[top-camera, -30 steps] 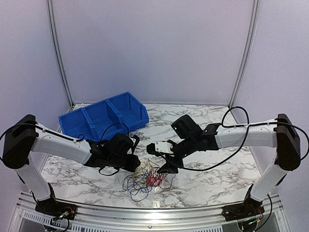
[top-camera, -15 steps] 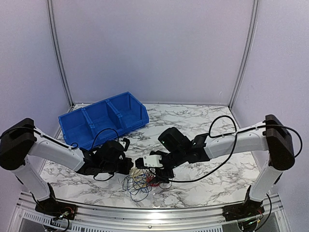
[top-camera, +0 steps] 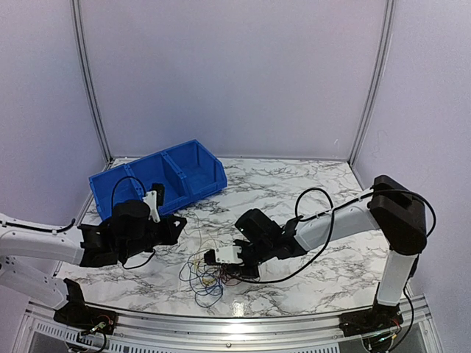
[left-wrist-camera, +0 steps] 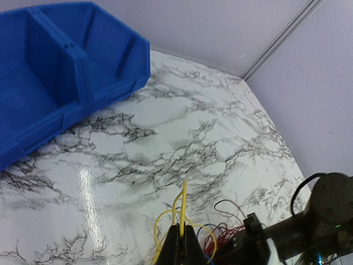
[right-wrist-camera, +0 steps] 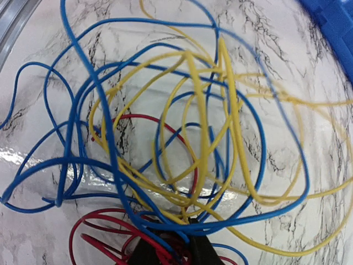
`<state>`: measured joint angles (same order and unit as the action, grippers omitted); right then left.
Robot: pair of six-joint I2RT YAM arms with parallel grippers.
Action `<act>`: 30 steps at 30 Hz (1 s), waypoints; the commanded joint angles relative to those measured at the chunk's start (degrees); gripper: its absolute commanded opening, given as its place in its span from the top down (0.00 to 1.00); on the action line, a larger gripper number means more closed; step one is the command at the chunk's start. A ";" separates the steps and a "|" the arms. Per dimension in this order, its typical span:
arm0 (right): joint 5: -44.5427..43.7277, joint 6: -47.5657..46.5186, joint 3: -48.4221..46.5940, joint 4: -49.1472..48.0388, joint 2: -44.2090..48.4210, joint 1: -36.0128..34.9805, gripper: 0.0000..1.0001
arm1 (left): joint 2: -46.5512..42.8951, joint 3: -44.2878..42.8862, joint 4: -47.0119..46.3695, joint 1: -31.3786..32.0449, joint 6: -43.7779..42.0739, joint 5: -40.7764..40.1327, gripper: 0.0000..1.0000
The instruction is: Untangle the cables
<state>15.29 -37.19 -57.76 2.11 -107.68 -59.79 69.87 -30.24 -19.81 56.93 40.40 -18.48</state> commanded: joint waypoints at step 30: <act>-2.46 -2.21 -1.90 5.81 -3.03 2.63 1.00 | 3.52 -72.39 47.25 3.10 -28.35 -1.62 1.00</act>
<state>15.31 -39.24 -59.11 2.74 -108.81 -59.24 71.92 -96.95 21.26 59.37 16.53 -20.01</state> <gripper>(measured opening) 0.038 0.021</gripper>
